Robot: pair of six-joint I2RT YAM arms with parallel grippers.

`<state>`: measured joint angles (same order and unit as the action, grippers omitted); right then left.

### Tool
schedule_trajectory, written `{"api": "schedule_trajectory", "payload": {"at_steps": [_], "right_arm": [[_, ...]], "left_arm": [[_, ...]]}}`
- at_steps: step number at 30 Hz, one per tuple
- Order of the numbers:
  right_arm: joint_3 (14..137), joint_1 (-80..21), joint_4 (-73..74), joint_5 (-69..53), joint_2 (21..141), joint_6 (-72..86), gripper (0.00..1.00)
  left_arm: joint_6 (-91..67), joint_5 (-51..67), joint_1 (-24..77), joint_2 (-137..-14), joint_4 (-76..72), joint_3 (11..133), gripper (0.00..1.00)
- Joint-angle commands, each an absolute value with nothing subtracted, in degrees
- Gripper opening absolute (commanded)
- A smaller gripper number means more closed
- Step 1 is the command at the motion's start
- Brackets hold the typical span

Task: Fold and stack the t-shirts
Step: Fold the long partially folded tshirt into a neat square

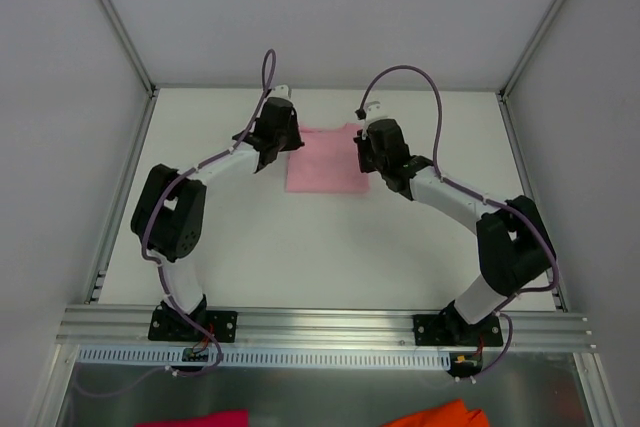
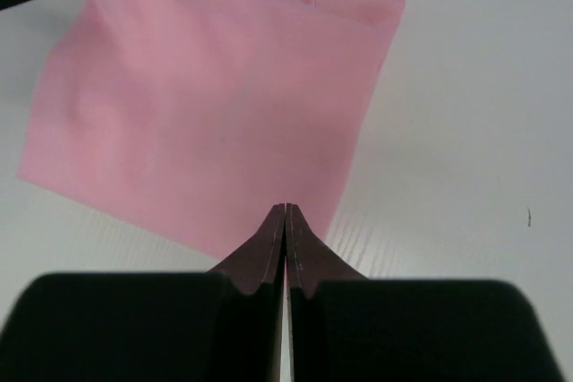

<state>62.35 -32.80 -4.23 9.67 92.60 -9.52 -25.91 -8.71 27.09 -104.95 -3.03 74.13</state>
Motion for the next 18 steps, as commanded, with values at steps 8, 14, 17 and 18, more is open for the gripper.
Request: {"api": "schedule_trajectory", "payload": {"at_steps": [8,14,17,18], "right_arm": [[63.5,-32.5,-6.8,7.5,97.4,-10.0,0.01],[61.7,-32.3,-7.3,7.7,96.3,-9.6,0.01],[58.1,-32.4,-9.2,7.6,93.6,-8.4,0.01],[57.2,-32.3,-9.6,7.6,92.9,-8.0,0.01]], "left_arm": [[-23.3,-7.5,27.4,-116.5,-0.4,88.4,0.00],[-24.9,-8.8,26.6,-120.9,3.2,93.2,0.00],[-25.7,-9.2,26.2,-121.9,3.6,93.8,0.00],[-25.9,-9.2,26.2,-122.1,4.2,93.9,0.00]]}}
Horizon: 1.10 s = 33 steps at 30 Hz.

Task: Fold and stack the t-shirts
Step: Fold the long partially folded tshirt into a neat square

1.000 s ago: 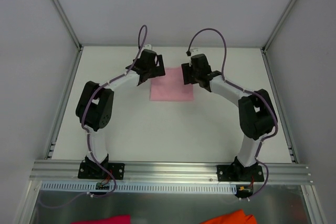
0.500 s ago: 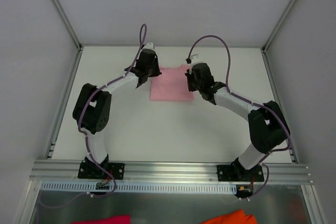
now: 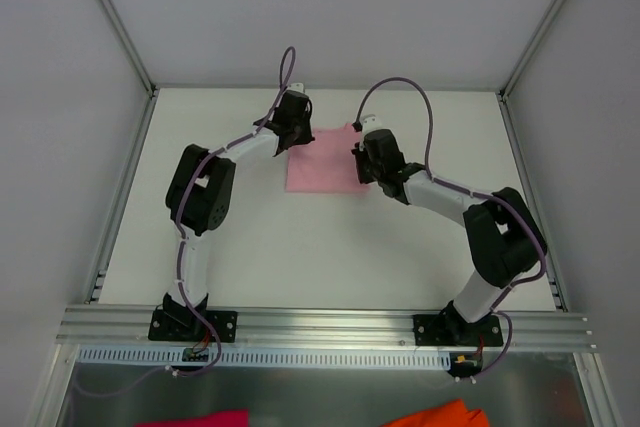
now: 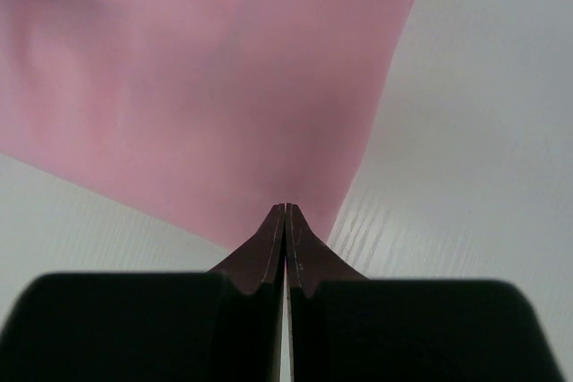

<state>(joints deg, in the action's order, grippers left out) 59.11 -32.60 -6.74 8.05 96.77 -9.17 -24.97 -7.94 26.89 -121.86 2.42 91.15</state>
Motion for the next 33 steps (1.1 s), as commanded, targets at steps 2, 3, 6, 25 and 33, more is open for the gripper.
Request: {"api": "schedule_trajectory", "payload": {"at_steps": [2,3,6,25,33], "right_arm": [[55.3,-32.5,-10.1,7.7,90.9,-7.7,0.01],[54.7,-32.5,-10.0,8.1,90.2,-7.5,0.01],[51.8,-32.5,-10.2,8.1,86.1,-6.9,0.01],[34.6,-43.6,-8.2,16.9,56.4,-2.6,0.01],[34.9,-47.7,-7.2,20.6,57.4,-3.6,0.01]], "left_arm": [[-25.8,-9.8,26.1,-122.1,3.8,93.7,0.00],[-25.7,-10.1,26.1,-122.3,4.0,94.2,0.00],[-26.0,-9.8,25.8,-125.0,6.3,97.5,0.00],[-24.6,-6.1,23.5,-128.5,8.4,104.8,0.00],[-22.0,-7.3,23.5,-120.0,3.5,98.3,0.00]]}}
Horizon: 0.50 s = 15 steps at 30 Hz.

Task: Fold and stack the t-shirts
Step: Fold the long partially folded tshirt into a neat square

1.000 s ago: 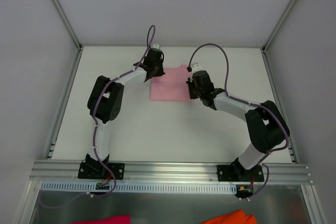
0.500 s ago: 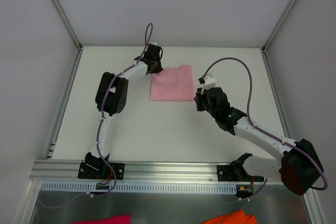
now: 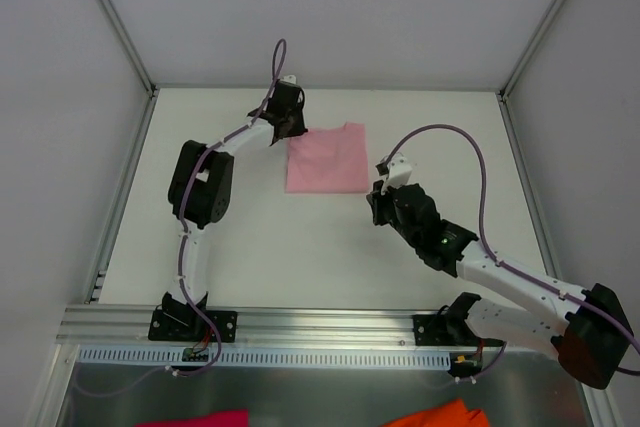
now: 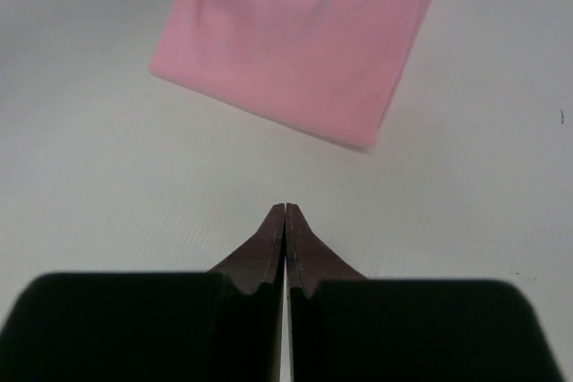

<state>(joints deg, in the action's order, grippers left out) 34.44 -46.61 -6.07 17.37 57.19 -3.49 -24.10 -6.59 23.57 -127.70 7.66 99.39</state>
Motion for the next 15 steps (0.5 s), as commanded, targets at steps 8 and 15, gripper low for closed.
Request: {"api": "schedule_trajectory", "payload": {"at_steps": [8,15], "right_arm": [[35.4,-49.6,-7.2,22.4,59.9,-3.3,0.01],[35.2,-49.7,-6.6,23.4,58.6,-3.1,0.01]], "left_arm": [[-24.1,-8.3,24.0,-113.7,2.9,89.6,0.00],[-26.2,-7.4,24.1,-116.3,3.2,87.9,0.00]]}}
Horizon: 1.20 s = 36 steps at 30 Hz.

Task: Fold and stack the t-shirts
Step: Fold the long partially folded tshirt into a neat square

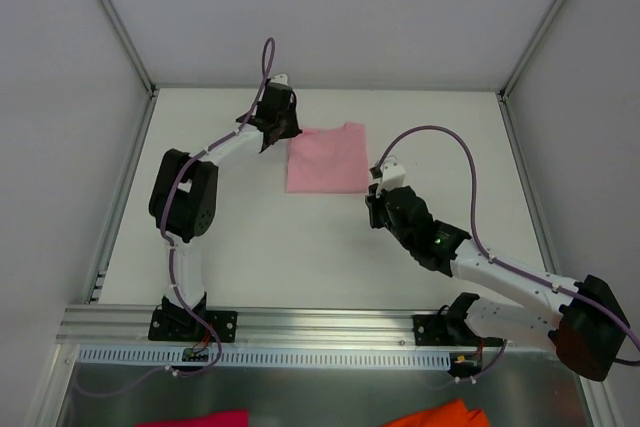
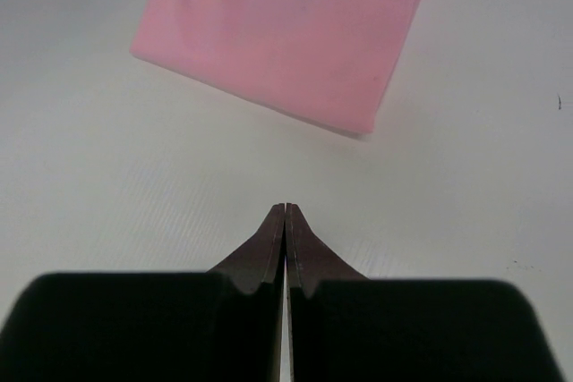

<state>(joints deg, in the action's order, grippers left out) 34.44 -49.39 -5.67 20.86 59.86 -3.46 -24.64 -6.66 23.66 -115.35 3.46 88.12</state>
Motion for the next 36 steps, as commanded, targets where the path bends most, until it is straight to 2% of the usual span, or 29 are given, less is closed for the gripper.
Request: {"api": "schedule_trajectory", "payload": {"at_steps": [1,12,27,33,36], "right_arm": [[35.2,-49.7,-6.5,23.6,58.7,-3.0,0.01],[35.3,-49.7,-6.2,25.0,59.3,-3.3,0.01],[31.7,-49.8,-4.4,23.4,47.0,-2.9,0.01],[32.0,-50.4,-4.7,22.9,49.2,-3.0,0.01],[32.2,-51.3,-5.4,23.3,52.2,-3.3,0.01]], "left_arm": [[-26.4,-7.4,24.1,-116.6,3.3,88.0,0.00],[-27.6,-7.0,24.1,-121.9,7.5,92.5,0.00],[-27.8,-7.3,22.5,-133.1,16.2,108.0,0.00],[-27.0,-7.8,21.5,-134.1,16.1,110.5,0.00],[-25.8,-6.9,21.4,-130.2,11.3,106.9,0.00]]}}
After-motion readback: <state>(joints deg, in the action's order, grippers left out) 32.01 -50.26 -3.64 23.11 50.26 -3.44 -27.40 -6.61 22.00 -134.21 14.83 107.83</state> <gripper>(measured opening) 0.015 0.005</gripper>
